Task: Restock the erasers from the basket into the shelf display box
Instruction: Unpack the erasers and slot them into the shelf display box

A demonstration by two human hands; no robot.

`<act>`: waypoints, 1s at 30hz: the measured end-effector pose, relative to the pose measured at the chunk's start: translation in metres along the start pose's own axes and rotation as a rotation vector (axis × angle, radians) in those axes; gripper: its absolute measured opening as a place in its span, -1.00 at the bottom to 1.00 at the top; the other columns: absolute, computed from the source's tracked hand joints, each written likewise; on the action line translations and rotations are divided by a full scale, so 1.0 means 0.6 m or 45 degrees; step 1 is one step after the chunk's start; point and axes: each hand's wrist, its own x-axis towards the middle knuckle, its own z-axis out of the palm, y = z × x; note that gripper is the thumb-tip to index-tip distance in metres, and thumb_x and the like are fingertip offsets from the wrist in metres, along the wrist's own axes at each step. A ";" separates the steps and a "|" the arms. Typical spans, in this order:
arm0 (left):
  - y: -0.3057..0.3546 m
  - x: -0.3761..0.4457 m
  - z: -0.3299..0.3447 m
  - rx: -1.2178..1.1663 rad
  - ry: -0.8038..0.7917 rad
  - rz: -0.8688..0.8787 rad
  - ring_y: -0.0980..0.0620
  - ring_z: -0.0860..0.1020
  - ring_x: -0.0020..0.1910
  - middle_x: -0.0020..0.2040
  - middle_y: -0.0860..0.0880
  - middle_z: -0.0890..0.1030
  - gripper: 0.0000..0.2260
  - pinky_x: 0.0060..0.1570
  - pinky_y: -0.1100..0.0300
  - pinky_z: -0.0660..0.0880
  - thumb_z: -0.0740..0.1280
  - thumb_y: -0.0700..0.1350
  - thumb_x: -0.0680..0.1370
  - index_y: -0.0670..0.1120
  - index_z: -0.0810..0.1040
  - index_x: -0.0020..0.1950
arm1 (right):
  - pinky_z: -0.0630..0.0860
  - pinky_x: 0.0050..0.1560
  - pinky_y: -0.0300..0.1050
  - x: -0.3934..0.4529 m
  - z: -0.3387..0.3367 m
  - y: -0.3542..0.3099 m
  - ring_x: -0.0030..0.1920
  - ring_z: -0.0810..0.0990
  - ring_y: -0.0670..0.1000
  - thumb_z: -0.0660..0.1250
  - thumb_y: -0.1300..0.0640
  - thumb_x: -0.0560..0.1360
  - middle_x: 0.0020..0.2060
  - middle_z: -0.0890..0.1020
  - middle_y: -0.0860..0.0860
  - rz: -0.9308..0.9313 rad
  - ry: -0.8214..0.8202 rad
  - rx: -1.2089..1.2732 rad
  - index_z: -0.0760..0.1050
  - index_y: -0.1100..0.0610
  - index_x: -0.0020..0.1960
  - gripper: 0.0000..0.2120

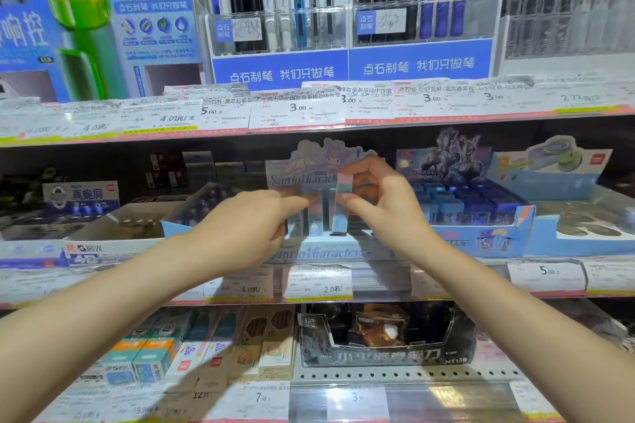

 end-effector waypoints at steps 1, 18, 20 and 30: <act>0.001 0.000 0.001 0.020 -0.011 -0.007 -0.10 0.52 0.11 0.17 -0.05 0.55 -0.45 0.02 0.01 0.50 0.14 -0.20 0.52 0.18 0.17 0.46 | 0.55 -0.09 -0.05 0.000 0.004 0.004 -0.10 0.60 0.13 0.37 0.29 0.43 -0.20 0.57 0.07 -0.015 -0.001 -0.011 0.42 -0.02 -0.06 -0.75; -0.022 0.007 0.016 -0.128 -0.037 0.007 -0.10 0.56 0.14 0.23 -0.06 0.59 -0.44 0.04 -0.01 0.54 0.13 -0.23 0.48 0.20 0.26 0.42 | 0.31 -0.01 -0.45 -0.008 0.012 0.033 -0.02 0.46 -0.28 0.16 0.06 0.47 -0.02 0.48 -0.10 -0.048 -0.011 -0.115 0.45 0.18 -0.41 -0.67; -0.021 0.007 0.015 -0.125 -0.046 0.001 -0.06 0.59 0.05 0.25 -0.04 0.58 -0.45 0.00 0.02 0.54 0.13 -0.23 0.49 0.19 0.26 0.43 | 0.33 0.01 -0.43 -0.004 0.014 0.035 -0.03 0.47 -0.26 0.13 0.06 0.47 -0.03 0.50 -0.10 -0.015 -0.026 -0.058 0.51 0.22 -0.39 -0.63; 0.024 -0.011 -0.020 -1.029 0.156 -0.048 0.06 0.43 -0.47 0.00 0.03 0.58 -0.47 -0.41 0.38 0.39 0.31 -0.31 0.36 0.07 0.33 0.26 | 0.45 -0.02 -0.37 -0.027 0.012 -0.034 -0.07 0.55 -0.17 0.23 0.12 0.43 -0.09 0.61 -0.06 -0.007 0.023 0.239 0.55 0.06 -0.02 -0.82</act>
